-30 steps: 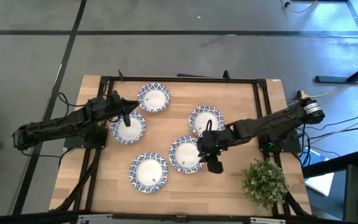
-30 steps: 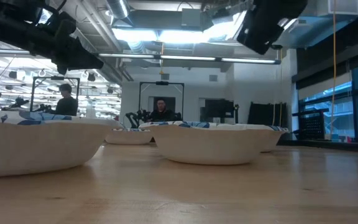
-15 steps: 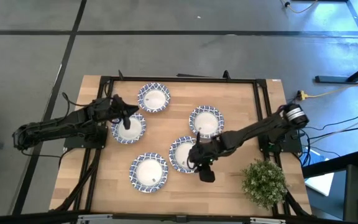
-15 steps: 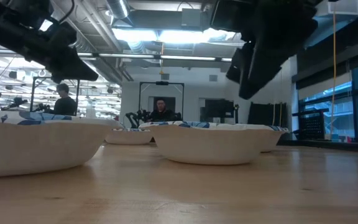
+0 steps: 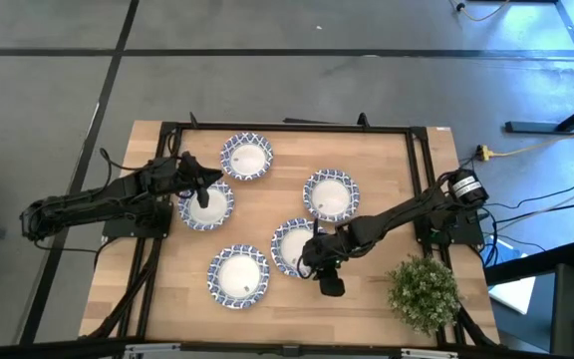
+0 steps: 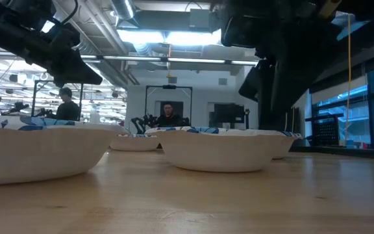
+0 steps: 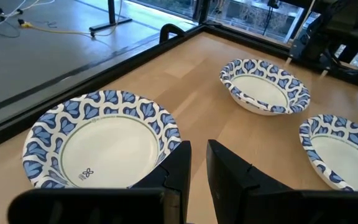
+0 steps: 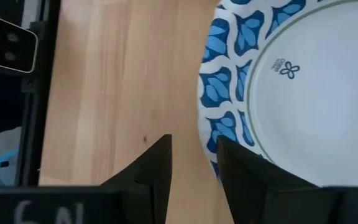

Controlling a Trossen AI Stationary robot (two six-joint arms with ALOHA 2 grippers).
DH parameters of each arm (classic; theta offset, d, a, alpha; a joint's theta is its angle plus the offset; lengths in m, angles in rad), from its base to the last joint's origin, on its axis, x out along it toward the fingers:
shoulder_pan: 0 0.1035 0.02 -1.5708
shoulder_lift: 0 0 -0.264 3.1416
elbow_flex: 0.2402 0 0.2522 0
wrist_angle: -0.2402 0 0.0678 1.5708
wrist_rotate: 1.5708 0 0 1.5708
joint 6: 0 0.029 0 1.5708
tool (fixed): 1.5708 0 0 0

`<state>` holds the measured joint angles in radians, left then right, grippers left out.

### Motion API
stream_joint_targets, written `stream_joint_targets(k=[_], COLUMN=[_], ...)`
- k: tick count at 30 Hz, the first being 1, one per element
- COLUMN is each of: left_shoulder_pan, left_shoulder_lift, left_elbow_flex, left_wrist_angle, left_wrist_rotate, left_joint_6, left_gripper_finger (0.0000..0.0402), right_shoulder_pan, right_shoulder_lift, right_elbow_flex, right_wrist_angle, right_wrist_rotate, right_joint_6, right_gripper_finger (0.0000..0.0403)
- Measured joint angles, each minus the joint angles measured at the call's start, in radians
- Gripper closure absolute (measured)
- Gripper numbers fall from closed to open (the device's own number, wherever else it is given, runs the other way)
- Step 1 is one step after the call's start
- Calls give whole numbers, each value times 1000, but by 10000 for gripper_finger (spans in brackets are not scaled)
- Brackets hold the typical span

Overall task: Nest bowls inside each other
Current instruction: Stack the blue bowl on the blue bowl

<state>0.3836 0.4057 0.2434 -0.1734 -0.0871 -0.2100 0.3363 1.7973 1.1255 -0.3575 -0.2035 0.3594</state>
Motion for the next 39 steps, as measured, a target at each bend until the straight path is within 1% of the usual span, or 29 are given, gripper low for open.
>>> stream_joint_targets(k=[5, 9, 11, 18, 34, 39], left_shoulder_pan=[0, 0, 0, 0, 0, 0], left_shoulder_lift=[0, 0, 0, 0, 0, 0], left_elbow_flex=[0, 0, 0, 0, 0, 0], left_wrist_angle=[1, 1, 1, 1, 1, 1], left_wrist_rotate=[0, 0, 0, 0, 0, 0], left_joint_6=[0, 0, 0, 0, 1, 1], left_gripper_finger=[354, 354, 354, 354, 354, 354], right_shoulder_pan=[0, 0, -1, -11, -12, -11], right_shoulder_lift=[0, 0, 0, 0, 0, 0], right_elbow_flex=[0, 0, 0, 0, -1, -19], right_wrist_angle=[1, 1, 3, -1, -14, -9], right_wrist_rotate=[1, 67, 79, 67, 52, 50], right_joint_6=[-2, -7, -25, 6, 3, 12], right_gripper_finger=[276, 276, 276, 276, 275, 275])
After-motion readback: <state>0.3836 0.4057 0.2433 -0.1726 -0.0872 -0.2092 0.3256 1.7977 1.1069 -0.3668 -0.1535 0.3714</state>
